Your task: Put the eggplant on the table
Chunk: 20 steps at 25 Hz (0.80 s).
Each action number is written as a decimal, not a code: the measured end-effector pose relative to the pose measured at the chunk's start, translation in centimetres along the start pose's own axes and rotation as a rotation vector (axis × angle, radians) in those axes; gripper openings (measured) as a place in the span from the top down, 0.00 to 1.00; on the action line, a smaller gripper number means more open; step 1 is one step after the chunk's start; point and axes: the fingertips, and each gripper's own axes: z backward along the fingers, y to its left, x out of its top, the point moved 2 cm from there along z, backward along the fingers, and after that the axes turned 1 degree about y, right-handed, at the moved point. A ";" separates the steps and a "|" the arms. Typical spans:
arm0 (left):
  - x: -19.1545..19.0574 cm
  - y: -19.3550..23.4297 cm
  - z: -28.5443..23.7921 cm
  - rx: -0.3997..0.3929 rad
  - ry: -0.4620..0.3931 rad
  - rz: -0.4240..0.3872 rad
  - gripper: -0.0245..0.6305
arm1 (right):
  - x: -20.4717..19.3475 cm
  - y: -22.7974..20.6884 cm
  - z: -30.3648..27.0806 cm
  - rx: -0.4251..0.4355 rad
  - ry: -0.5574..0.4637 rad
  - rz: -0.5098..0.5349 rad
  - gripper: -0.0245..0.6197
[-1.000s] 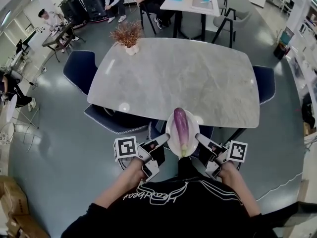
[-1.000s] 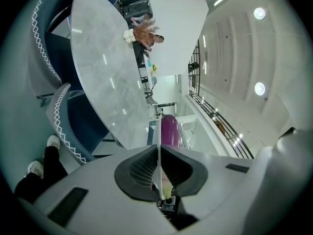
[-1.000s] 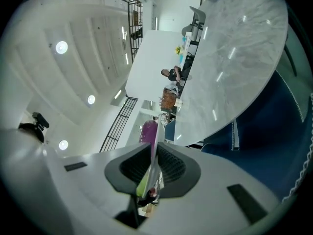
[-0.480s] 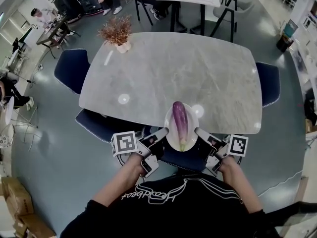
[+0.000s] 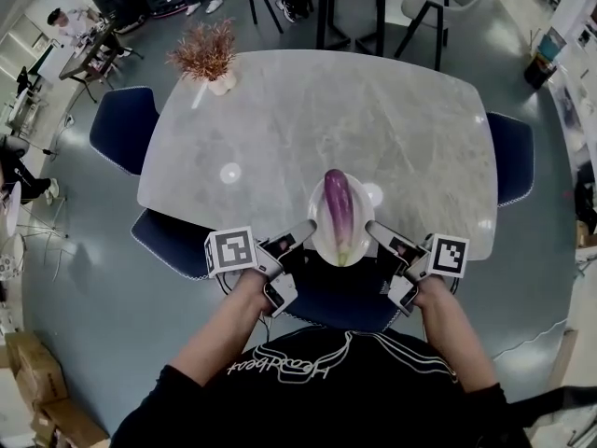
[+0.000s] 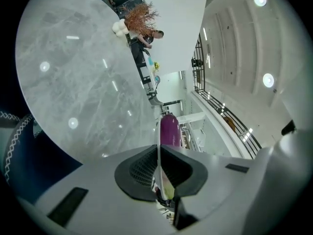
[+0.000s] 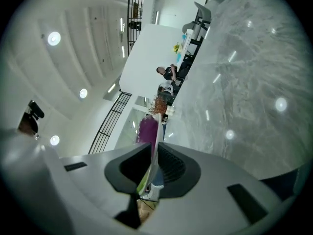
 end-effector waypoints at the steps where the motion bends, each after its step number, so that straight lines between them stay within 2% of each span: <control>1: 0.6 -0.1 -0.6 0.009 0.002 -0.015 0.93 | 0.7 -0.1 -0.2 -0.007 0.007 0.010 0.89; 10: 3.9 2.2 -3.5 0.090 0.021 -0.089 0.93 | 3.8 -2.8 -2.3 -0.055 0.033 0.076 0.89; 16: 5.9 4.1 -5.4 0.142 0.040 -0.144 0.93 | 5.1 -5.9 -3.8 -0.169 0.068 0.138 0.89; 20: 6.6 6.1 -6.6 0.179 0.051 -0.160 0.93 | 6.2 -8.1 -4.4 -0.252 0.100 0.243 0.89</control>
